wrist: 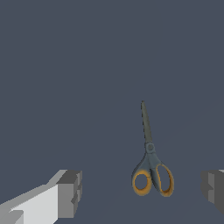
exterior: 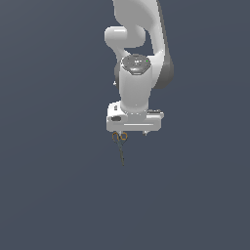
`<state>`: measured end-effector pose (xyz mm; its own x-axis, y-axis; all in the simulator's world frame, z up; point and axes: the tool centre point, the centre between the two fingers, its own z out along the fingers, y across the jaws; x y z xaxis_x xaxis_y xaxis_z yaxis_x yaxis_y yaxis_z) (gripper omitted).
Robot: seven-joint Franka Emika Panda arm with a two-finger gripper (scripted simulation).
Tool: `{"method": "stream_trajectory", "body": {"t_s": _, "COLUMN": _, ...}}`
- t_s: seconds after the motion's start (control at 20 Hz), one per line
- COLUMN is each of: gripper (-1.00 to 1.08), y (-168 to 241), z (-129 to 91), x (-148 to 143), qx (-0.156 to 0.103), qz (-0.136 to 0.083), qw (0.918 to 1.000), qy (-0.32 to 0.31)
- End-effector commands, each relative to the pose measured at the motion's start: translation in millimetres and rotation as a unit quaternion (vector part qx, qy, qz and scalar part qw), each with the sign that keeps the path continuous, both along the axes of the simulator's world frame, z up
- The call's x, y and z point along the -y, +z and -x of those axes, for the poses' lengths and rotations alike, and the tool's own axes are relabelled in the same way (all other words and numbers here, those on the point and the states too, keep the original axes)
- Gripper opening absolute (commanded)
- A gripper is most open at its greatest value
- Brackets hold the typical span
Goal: Pick up the object and move it to a goal position.
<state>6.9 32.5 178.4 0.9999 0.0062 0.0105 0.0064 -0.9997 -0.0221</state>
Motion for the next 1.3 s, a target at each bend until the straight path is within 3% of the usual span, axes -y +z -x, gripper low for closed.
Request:
{"method": "stream_trajectory", "body": {"t_s": 0.0, "gripper": 1.0, "y": -8, "z": 1, "x": 4, "qx": -0.001, "qz": 0.0, "qw": 1.0, "qy": -0.003}}
{"method": "stream_trajectory", "body": {"t_s": 0.75, "gripper": 1.0, "y": -106, "z": 23, "x": 58, "qx": -0.005, "qz": 0.009, "qw": 0.9993, "qy": -0.036}}
{"method": "stream_trajectory", "body": {"t_s": 1.25, "gripper": 1.0, "y": -121, "z": 29, "x": 66, "qx": -0.006, "qz": 0.011, "qw": 0.9991, "qy": -0.041}}
